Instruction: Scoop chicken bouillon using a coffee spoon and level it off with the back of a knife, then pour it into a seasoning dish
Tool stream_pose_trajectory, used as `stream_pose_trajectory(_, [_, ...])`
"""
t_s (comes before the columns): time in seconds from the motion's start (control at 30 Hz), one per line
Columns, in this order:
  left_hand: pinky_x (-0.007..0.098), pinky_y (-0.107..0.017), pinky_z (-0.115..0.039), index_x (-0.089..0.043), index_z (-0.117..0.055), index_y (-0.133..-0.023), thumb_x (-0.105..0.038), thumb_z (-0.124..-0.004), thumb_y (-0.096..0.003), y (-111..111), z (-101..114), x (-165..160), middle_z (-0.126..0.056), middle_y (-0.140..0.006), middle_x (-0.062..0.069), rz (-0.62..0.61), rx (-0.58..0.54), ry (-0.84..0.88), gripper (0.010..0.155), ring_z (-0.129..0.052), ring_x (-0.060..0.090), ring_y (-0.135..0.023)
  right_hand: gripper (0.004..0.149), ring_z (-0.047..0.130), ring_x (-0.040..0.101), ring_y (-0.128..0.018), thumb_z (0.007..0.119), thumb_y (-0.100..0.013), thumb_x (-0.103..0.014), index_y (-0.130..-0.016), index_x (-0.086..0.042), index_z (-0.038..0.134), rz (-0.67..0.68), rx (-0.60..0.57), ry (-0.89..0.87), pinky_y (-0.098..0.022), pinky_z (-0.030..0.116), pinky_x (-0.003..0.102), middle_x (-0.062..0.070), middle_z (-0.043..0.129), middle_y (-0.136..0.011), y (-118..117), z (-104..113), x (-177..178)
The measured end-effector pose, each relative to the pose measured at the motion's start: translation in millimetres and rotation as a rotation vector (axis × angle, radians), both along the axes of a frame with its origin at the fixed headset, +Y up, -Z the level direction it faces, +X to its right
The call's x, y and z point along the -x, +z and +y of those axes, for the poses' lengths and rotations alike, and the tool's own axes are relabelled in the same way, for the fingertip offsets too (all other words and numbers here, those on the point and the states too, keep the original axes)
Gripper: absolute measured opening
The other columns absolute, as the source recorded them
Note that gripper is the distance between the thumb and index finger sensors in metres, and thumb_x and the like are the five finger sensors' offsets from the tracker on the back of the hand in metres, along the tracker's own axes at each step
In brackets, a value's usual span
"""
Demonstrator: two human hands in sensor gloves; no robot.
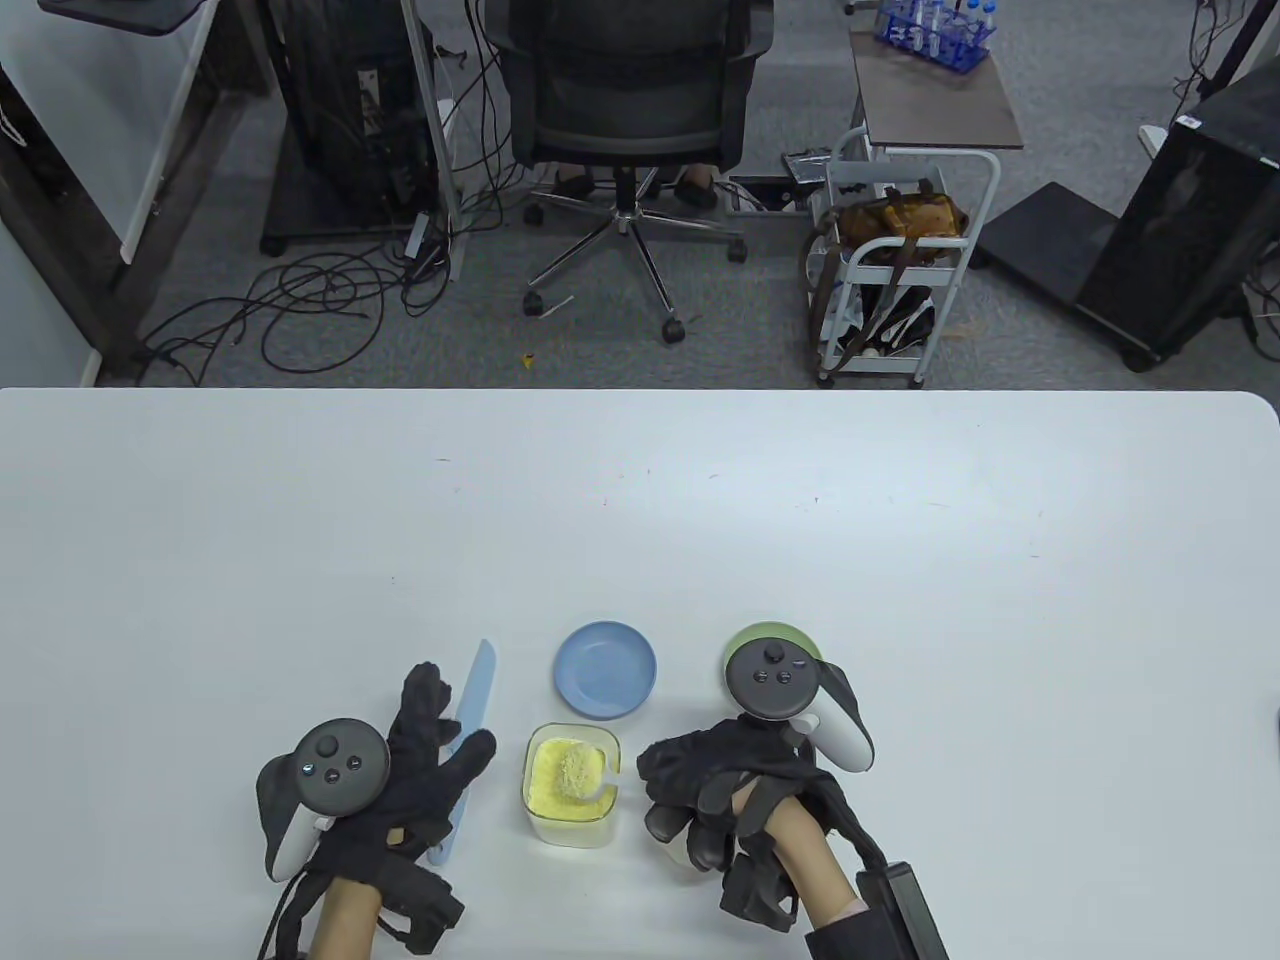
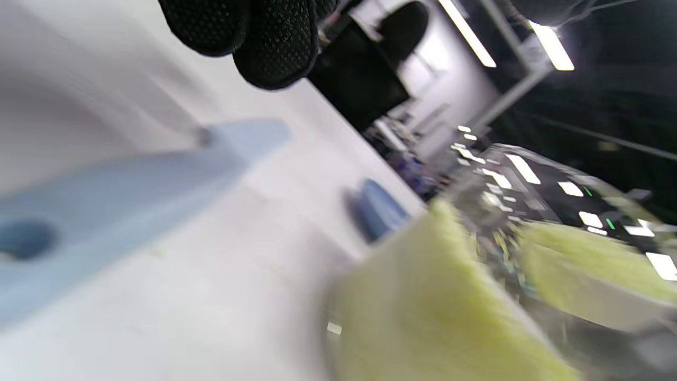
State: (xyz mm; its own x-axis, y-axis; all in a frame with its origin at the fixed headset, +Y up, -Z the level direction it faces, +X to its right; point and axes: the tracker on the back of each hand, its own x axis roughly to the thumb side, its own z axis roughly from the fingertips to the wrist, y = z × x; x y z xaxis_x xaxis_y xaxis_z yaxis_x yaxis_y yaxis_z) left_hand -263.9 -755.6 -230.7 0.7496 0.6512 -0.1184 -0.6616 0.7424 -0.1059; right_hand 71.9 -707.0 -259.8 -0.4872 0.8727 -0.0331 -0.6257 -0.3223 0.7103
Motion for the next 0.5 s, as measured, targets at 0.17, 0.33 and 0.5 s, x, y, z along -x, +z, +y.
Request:
stream_pose_trajectory(0.17, [0.039, -0.050, -0.070, -0.004, -0.031, -0.106, -0.052, -0.078, -0.0460, -4, -15, 2, -0.066, -0.093, 0.023, 0.037, 0.295, -0.290, 0.090, -0.085, 0.021, -0.067, 0.041, 0.099, -0.001, -0.001, 0.072, -0.045, -0.020, -0.076, 0.005, 0.064, 0.010, 0.007, -0.018, -0.004, 0.091, 0.030, 0.018, 0.096, -0.042, 4, -1, -2])
stream_pose_trajectory(0.33, [0.034, -0.038, -0.076, -0.009, -0.056, -0.099, -0.050, -0.085, -0.0396, -6, -18, -9, -0.083, -0.074, 0.013, 0.025, 0.289, -0.473, 0.078, -0.092, 0.013, -0.046, 0.041, 0.099, -0.001, -0.001, 0.072, -0.045, -0.020, -0.076, 0.006, 0.063, 0.018, 0.007, -0.021, -0.004, 0.091, 0.030, 0.019, 0.096, -0.043, 5, -2, -2])
stream_pose_trajectory(0.5, [0.030, -0.029, -0.080, -0.009, -0.065, -0.092, -0.051, -0.087, -0.0364, -6, -19, -11, -0.089, -0.060, 0.008, 0.014, 0.277, -0.474, 0.073, -0.095, 0.007, -0.034, 0.041, 0.099, -0.001, -0.001, 0.072, -0.045, -0.020, -0.076, 0.006, 0.064, 0.009, -0.002, -0.032, -0.004, 0.091, 0.030, 0.019, 0.096, -0.043, 4, -2, -2])
